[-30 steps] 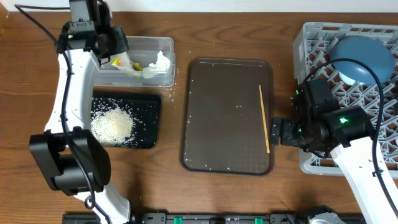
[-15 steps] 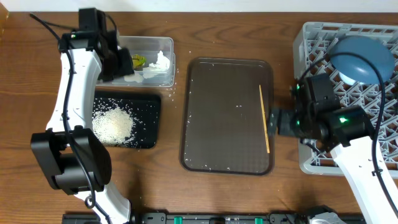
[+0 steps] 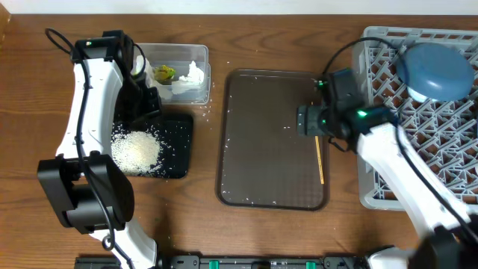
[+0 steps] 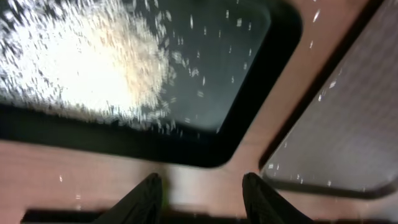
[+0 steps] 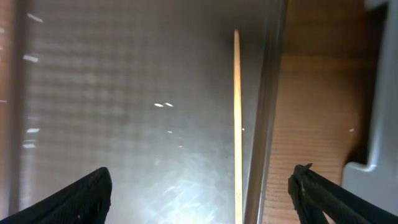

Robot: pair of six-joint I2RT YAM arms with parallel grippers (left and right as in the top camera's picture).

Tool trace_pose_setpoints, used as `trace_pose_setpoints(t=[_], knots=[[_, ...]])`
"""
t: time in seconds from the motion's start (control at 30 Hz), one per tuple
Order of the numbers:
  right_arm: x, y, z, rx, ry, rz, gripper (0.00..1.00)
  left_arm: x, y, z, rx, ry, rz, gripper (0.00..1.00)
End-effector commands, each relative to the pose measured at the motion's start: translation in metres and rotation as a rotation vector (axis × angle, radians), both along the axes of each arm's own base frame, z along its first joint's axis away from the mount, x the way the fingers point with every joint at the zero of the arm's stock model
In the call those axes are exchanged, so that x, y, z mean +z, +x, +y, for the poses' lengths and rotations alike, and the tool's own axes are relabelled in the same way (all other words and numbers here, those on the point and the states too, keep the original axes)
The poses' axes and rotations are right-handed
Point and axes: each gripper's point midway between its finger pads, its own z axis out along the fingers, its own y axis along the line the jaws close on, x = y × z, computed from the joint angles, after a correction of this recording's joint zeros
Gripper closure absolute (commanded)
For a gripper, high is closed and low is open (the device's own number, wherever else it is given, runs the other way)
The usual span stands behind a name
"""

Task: Sort waste into correct bins and load items into the dishwasher rack
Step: 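Lower the right gripper onto the wooden skewer and grasp it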

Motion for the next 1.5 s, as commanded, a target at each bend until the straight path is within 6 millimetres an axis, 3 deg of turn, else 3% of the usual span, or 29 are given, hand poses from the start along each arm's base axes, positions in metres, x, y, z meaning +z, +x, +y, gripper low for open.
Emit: trace_pose_setpoints(t=[0.0, 0.3, 0.53, 0.63, 0.77, 0.9, 1.03, 1.47], knots=[[-0.030, 0.003, -0.003, -0.044, -0.045, 0.072, 0.12, 0.007, -0.007, -0.005, -0.032, 0.007, 0.003, 0.55], [-0.103, -0.016, 0.009, -0.018, -0.117, 0.267, 0.16, 0.044, -0.014, -0.024, -0.092, 0.013, -0.135, 0.55], [-0.139, -0.037, 0.008, -0.030, -0.171, 0.387, 0.22, 0.047, -0.011, -0.028, -0.104, 0.013, -0.163, 0.54], [-0.143, -0.043, 0.007, -0.024, -0.186, 0.415, 0.28, 0.046, -0.010, -0.028, -0.104, 0.013, -0.167, 0.54], [-0.143, -0.050, 0.007, -0.020, -0.195, 0.438, 0.49, 0.044, -0.009, -0.028, -0.104, 0.013, -0.171, 0.54], [-0.142, -0.058, 0.003, -0.045, -0.205, 0.473, 0.59, 0.041, -0.009, -0.028, -0.104, 0.013, -0.166, 0.54], [-0.141, -0.066, 0.000, -0.060, -0.213, 0.504, 0.76, 0.039, -0.010, -0.028, -0.104, 0.013, -0.163, 0.54], [-0.140, -0.072, 0.003, -0.059, -0.193, 0.536, 0.95, 0.039, -0.008, -0.028, -0.103, 0.013, -0.169, 0.54]])
